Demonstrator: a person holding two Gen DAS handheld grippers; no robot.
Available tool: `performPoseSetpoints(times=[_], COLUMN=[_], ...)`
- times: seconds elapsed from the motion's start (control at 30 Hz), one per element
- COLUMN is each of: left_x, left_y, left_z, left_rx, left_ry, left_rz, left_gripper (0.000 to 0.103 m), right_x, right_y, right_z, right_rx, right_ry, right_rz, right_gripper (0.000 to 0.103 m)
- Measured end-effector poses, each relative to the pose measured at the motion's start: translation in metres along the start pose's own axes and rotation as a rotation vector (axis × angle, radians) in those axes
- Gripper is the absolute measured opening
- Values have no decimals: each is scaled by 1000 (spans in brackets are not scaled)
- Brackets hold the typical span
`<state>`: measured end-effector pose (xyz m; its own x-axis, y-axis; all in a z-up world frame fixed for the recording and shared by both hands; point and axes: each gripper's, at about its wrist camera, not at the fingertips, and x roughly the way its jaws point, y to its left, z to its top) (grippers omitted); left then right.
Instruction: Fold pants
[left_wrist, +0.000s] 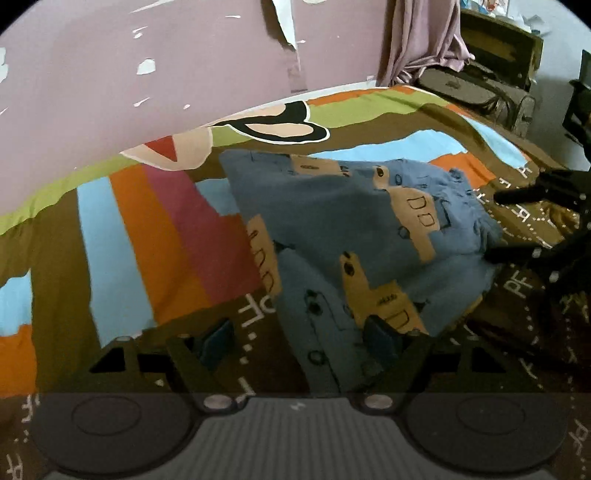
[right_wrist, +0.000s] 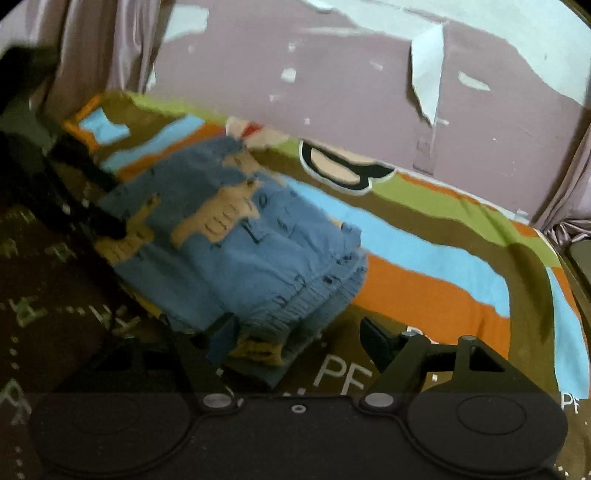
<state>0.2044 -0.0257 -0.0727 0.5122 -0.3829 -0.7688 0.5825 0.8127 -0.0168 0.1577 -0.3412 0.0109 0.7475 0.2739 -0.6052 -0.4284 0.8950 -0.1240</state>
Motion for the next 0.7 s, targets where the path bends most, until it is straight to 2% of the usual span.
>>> performPoseSetpoints(times=[0.1, 0.13, 0.27, 0.37, 0.4, 0.5, 0.6, 0.7], left_x=[-11, -12, -2, 17, 23, 46, 48, 46], left_y=[5, 6, 11, 11, 13, 17, 25, 31], left_z=[9, 14, 47, 67, 70, 72, 60, 58], left_rx=[-8, -16, -83, -106, -108, -88, -120, -169], left_ry=[-58, -77, -148, -207, -204, -131, -131, -129], left_rz=[13, 21, 118, 166, 172, 223, 198, 171], left_gripper=[86, 87, 88, 88, 89, 89, 91, 92], right_x=[-10, -4, 34, 63, 71, 87, 88, 76], right_y=[-5, -6, -7, -14, -17, -25, -37, -41], right_z=[16, 23, 43, 53, 54, 49, 38, 33], right_rx=[11, 15, -9, -9, -13, -3, 71, 123], right_ry=[-123, -128, -119, -68, -52, -6, 5, -27], right_rz=[-45, -65, -118, -129, -141, -162, -153, -138], right_gripper=[89, 93, 93, 93, 93, 94, 98, 98])
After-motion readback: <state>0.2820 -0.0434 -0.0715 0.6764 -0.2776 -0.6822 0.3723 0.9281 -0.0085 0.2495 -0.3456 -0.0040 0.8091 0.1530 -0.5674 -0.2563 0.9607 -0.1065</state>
